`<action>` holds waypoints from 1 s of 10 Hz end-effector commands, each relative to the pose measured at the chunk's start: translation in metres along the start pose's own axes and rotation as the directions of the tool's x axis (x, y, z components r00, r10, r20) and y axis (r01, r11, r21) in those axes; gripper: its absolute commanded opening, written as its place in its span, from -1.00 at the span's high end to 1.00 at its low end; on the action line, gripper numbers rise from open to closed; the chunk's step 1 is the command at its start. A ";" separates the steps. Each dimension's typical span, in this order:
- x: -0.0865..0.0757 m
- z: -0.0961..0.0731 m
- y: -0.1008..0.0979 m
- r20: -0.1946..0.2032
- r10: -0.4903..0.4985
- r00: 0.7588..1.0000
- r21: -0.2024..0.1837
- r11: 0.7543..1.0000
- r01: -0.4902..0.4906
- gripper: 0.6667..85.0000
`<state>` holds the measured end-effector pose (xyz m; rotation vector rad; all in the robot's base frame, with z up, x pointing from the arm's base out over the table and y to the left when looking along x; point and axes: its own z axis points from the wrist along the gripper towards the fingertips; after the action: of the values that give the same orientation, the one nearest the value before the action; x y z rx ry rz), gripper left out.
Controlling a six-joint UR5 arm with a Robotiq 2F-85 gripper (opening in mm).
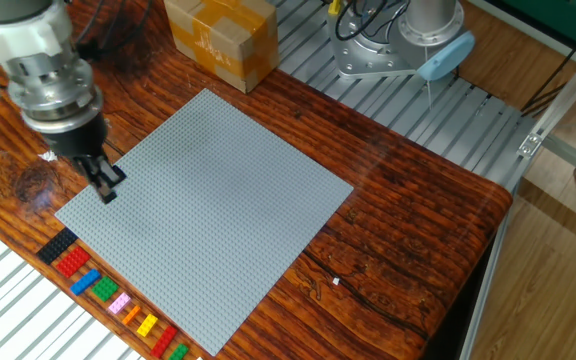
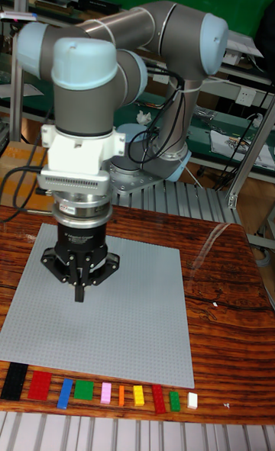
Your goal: Build with small Lego blocks
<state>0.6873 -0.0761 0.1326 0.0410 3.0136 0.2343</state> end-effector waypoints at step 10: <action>-0.034 0.014 -0.025 -0.033 0.114 0.993 0.063 0.992 -0.111 0.99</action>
<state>0.7256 -0.0954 0.1192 0.0614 3.0417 0.1674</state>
